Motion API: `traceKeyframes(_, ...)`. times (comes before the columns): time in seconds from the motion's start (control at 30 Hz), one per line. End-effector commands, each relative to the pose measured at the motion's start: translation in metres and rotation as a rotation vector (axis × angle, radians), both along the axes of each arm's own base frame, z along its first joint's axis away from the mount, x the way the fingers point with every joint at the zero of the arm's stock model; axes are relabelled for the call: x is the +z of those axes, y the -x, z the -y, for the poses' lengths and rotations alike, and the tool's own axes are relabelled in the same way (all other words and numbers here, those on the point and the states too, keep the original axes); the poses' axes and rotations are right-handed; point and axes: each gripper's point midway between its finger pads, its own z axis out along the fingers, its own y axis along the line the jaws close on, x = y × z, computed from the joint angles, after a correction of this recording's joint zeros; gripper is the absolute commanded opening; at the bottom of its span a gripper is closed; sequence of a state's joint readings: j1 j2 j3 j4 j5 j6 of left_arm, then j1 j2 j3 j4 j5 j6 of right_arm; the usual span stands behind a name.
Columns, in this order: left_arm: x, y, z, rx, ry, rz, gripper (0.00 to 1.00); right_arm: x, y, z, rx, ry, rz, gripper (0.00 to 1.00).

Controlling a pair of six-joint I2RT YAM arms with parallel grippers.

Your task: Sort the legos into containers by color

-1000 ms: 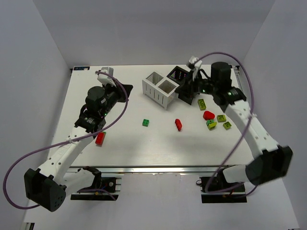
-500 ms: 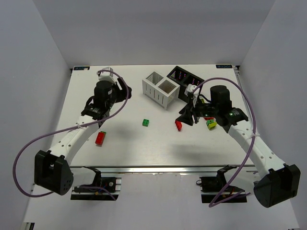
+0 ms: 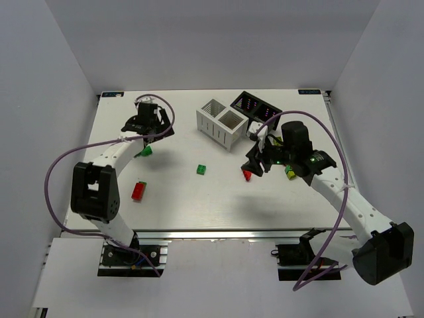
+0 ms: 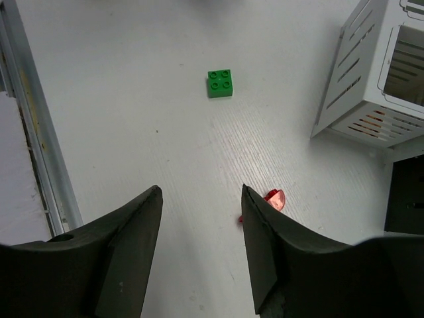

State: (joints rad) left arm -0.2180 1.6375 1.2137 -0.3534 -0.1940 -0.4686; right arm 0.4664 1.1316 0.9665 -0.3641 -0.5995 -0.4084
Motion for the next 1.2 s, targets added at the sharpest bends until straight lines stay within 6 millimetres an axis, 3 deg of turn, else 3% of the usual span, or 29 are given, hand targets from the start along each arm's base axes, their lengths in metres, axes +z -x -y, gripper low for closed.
traceKeyframes(0.0, -0.009, 0.007, -0.016, 0.057, -0.058, -0.076, 0.98, 0.004, -0.008, 0.000, -0.010, 0.006, 0.056, 0.57)
traceKeyframes(0.43, -0.060, 0.005, -0.052, 0.194, -0.155, -0.223, 0.98, -0.009, -0.011, -0.001, -0.006, 0.027, 0.027, 0.58)
traceKeyframes(0.8, -0.065, 0.003, -0.072, 0.187, -0.189, -0.257, 0.98, -0.011, -0.011, -0.001, -0.005, 0.031, 0.022, 0.58)
traceKeyframes(1.17, -0.077, 0.002, -0.070, 0.164, -0.136, -0.290, 0.98, -0.014, -0.012, -0.001, -0.007, 0.037, 0.016, 0.58)
